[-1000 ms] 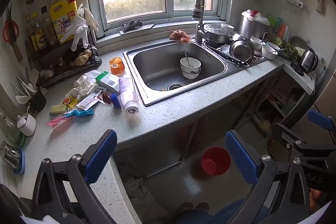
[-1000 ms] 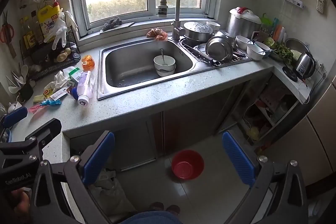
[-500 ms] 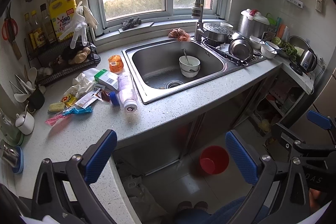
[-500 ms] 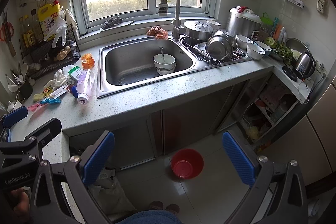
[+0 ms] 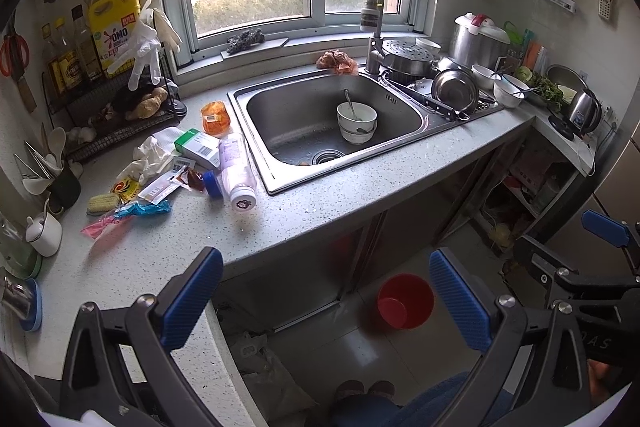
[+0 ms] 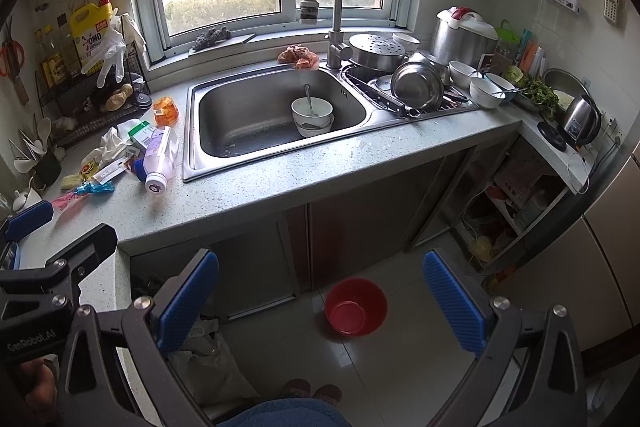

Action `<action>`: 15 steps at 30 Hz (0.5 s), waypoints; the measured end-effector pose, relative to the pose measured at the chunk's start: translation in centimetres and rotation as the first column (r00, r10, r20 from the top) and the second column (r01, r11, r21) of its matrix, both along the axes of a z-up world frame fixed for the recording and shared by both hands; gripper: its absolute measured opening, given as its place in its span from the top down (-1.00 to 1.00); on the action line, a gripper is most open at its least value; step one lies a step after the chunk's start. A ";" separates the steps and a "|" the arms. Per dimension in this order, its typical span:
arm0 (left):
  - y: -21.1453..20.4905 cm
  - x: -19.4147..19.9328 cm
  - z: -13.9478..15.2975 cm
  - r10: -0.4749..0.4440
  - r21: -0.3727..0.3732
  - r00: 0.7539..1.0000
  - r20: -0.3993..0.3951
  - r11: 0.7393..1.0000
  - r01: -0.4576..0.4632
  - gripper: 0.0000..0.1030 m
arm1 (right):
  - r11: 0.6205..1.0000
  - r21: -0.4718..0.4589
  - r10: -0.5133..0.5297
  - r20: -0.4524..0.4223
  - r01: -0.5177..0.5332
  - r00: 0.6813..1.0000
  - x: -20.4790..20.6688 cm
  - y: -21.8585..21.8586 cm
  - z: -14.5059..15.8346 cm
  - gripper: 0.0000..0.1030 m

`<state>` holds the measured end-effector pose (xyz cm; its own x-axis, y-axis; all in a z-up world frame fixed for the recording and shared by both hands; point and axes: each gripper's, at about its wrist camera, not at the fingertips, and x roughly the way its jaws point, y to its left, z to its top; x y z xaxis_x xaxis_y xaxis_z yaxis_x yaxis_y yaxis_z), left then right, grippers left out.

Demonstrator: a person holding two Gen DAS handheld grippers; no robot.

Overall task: Collect trash
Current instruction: 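Move both tools toward the counter beside the sink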

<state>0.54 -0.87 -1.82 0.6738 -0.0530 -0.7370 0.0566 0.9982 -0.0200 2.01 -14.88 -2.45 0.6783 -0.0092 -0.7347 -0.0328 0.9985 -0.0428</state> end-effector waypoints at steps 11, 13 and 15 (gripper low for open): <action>-0.9 0.7 -1.4 -0.012 -0.019 0.998 -0.065 1.000 0.011 -1.00 | 1.000 -0.030 -0.007 -0.038 0.006 0.999 0.6 -0.5 -0.8 -1.00; -1.1 0.8 -1.7 -0.018 -0.024 0.997 -0.079 1.000 0.016 -1.00 | 0.999 -0.054 -0.006 -0.054 0.003 0.999 0.8 -0.6 -0.9 -1.00; -1.3 1.1 -2.1 -0.016 -0.027 0.996 -0.090 1.000 0.014 -1.00 | 0.998 -0.063 -0.005 -0.065 0.001 0.998 1.0 -0.8 -1.0 -1.00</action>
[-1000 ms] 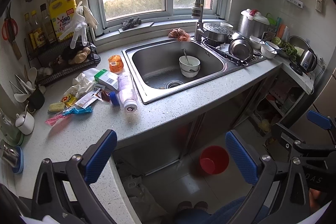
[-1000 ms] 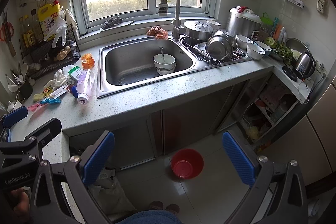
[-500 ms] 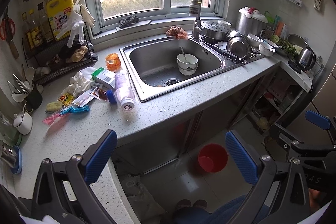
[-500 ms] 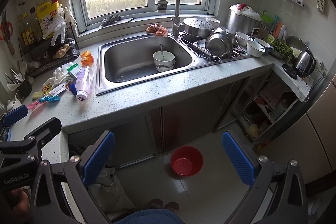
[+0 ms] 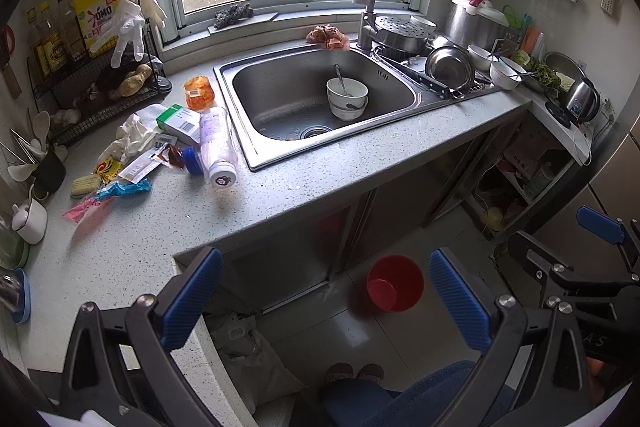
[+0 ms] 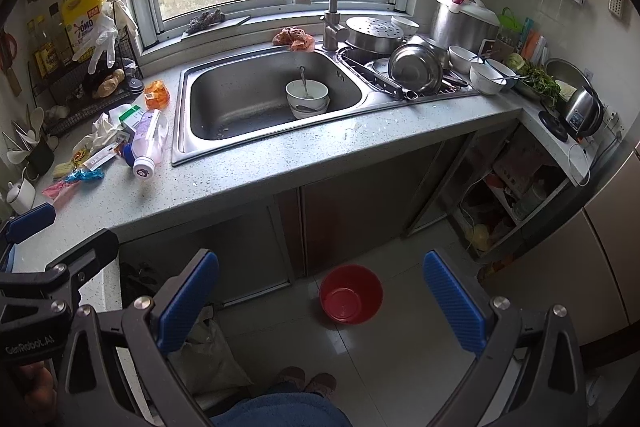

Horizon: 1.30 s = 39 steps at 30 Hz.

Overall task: Collect trash
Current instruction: 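Move both tools toward the counter beside the sink, then grasp the purple-labelled plastic bottle with the right gripper while the left approaches the blue cap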

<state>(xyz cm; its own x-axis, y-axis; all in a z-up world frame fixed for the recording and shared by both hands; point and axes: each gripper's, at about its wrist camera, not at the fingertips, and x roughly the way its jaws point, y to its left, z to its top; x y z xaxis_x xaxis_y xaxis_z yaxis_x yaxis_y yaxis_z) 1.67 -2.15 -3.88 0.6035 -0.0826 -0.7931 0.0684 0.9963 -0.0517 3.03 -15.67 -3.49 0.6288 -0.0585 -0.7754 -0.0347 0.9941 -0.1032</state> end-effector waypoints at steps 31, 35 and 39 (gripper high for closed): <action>13.8 7.0 -0.8 0.424 0.028 0.904 -0.047 0.906 -0.423 -1.00 | 0.875 0.086 0.483 -0.091 -0.476 0.871 12.3 12.3 -1.6 -1.00; 17.5 9.4 -2.1 0.482 0.034 0.872 -0.089 0.876 -0.481 -1.00 | 0.846 0.089 0.534 -0.135 -0.526 0.835 15.2 16.0 -2.5 -1.00; 21.2 12.2 -3.9 0.504 0.014 0.852 -0.140 0.862 -0.507 -1.00 | 0.831 0.072 0.555 -0.170 -0.552 0.814 18.0 19.4 -3.7 -1.00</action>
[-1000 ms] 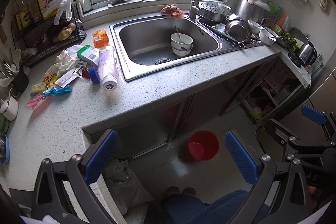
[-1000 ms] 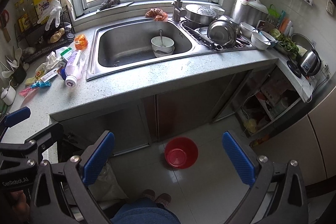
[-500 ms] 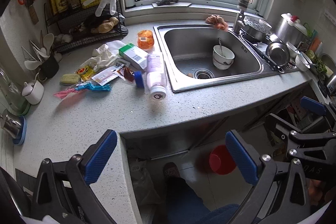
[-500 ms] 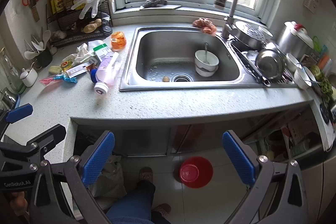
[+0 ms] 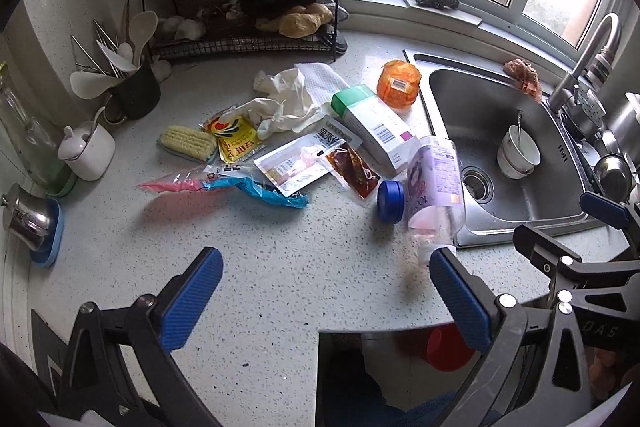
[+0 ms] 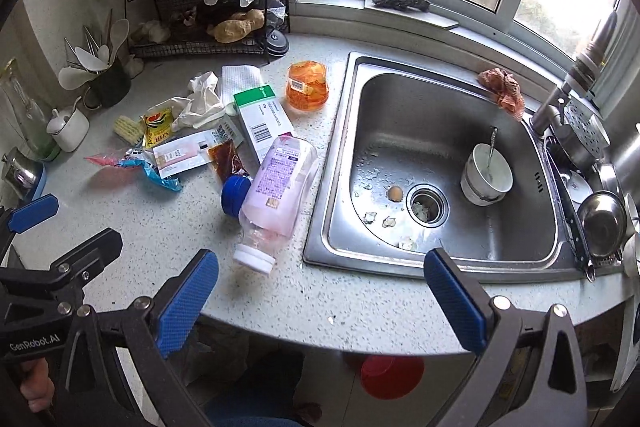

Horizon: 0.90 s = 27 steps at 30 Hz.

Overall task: Collect trash
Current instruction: 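Grasp the purple-labelled plastic bottle with the right gripper while the left approaches the blue cap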

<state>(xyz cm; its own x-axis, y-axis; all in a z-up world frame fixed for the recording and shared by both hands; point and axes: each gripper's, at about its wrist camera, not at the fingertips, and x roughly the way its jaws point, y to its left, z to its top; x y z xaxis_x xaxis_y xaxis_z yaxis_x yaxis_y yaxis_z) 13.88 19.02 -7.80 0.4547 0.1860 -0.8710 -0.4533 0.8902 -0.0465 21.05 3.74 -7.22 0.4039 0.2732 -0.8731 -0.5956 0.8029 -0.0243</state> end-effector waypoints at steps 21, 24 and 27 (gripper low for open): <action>6.8 7.3 -7.6 -0.013 -0.091 0.988 -0.155 0.996 -0.001 -1.00 | 0.992 -0.128 -0.038 -0.281 0.001 0.959 7.3 7.9 -9.3 -0.47; 6.6 7.4 -7.6 -0.018 -0.101 0.989 -0.150 0.995 0.003 -1.00 | 0.992 -0.124 -0.034 -0.295 -0.003 0.955 7.2 7.8 -9.8 -0.08; 6.1 7.0 -7.2 -0.031 -0.105 0.989 -0.142 0.994 0.016 -1.00 | 0.994 -0.111 -0.025 -0.282 -0.006 0.959 7.0 7.2 -9.4 -0.04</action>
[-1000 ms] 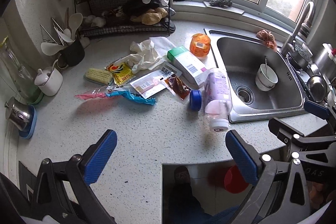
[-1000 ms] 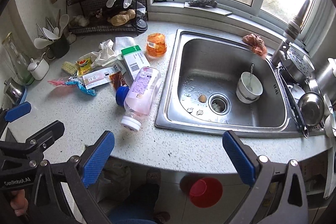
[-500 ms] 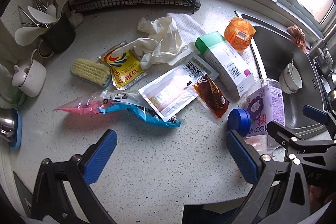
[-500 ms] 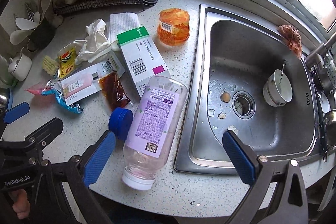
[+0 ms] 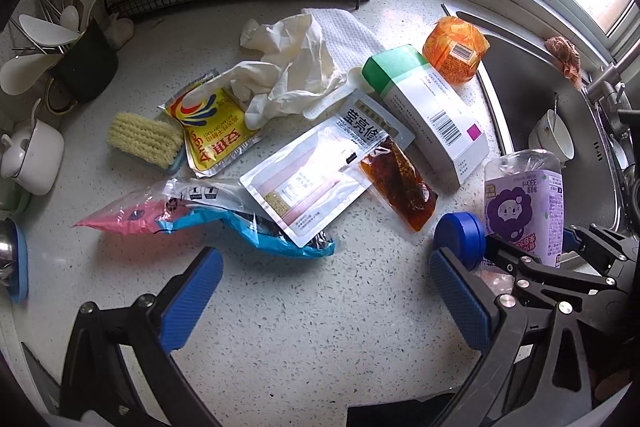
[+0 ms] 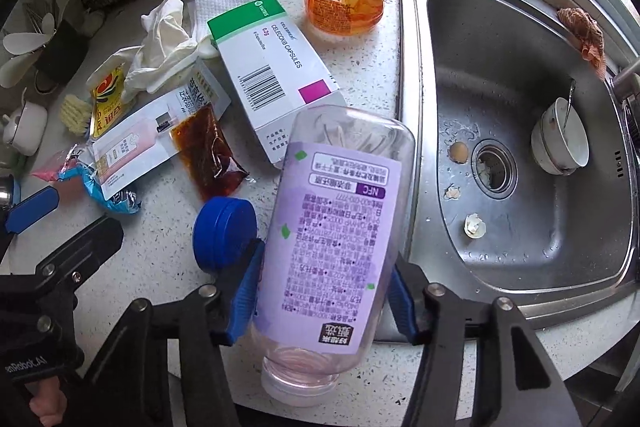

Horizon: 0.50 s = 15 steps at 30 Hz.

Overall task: Collect trash
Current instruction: 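Grasp the purple-labelled plastic bottle with the right gripper while the left approaches the blue cap, then lift the bottle with the right gripper while the left gripper grasps the blue cap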

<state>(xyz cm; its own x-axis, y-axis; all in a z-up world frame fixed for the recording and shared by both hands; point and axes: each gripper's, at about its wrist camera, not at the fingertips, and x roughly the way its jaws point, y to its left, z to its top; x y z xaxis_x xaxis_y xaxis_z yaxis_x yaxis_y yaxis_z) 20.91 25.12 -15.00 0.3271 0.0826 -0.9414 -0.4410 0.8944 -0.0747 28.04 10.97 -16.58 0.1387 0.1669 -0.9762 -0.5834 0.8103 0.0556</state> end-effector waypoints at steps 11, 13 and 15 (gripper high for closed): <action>-4.8 1.0 1.5 -0.101 -0.015 0.994 0.036 0.995 0.101 -1.00 | 0.993 0.093 -0.082 0.070 0.075 0.994 -0.4 -5.1 4.0 -0.03; -5.4 1.7 0.9 -0.117 -0.021 0.993 0.026 0.993 0.117 -1.00 | 0.993 0.082 -0.098 0.092 0.090 0.991 -0.2 -6.0 4.1 -0.03; -6.0 2.6 0.3 -0.133 -0.027 0.991 0.012 0.991 0.133 -1.00 | 0.992 0.073 -0.114 0.097 0.107 0.989 0.0 -6.5 3.8 -0.03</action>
